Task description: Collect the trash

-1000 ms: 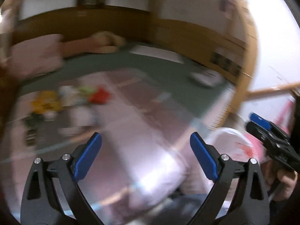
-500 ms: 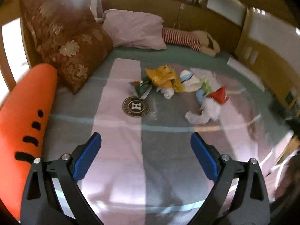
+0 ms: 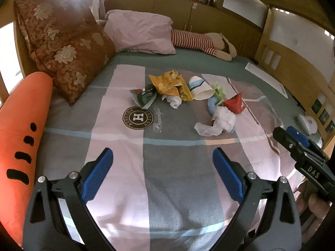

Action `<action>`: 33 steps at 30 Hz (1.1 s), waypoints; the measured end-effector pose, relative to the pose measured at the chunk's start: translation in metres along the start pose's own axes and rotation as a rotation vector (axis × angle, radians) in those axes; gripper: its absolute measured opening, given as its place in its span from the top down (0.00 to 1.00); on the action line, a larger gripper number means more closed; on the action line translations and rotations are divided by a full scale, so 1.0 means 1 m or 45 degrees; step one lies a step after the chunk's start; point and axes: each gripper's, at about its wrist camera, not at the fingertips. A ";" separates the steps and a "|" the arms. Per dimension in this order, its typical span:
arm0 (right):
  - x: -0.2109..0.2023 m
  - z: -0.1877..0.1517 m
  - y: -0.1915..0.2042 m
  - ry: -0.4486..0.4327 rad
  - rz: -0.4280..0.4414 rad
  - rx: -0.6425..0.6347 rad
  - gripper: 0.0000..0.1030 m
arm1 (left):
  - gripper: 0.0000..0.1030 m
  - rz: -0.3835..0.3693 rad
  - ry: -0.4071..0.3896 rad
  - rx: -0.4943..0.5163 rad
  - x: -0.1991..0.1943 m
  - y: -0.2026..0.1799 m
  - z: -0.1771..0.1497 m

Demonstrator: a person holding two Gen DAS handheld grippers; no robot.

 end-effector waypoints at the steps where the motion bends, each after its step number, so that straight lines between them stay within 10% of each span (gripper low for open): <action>1: 0.001 0.000 0.002 0.003 0.002 -0.010 0.22 | 0.07 0.003 0.001 0.004 0.000 0.000 -0.001; 20: 0.025 0.009 0.003 0.044 -0.022 -0.026 0.22 | 0.07 0.028 0.018 0.009 0.017 0.002 0.014; 33: 0.148 0.016 -0.013 0.284 -0.091 0.015 0.22 | 0.16 0.083 0.094 0.059 0.145 0.024 0.078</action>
Point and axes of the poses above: each gripper's, at about its wrist camera, not at the fingertips, and x roughly the way its jaws point, y to its left, z to its top, and after that the axes turned 10 degrees about -x, right-handed
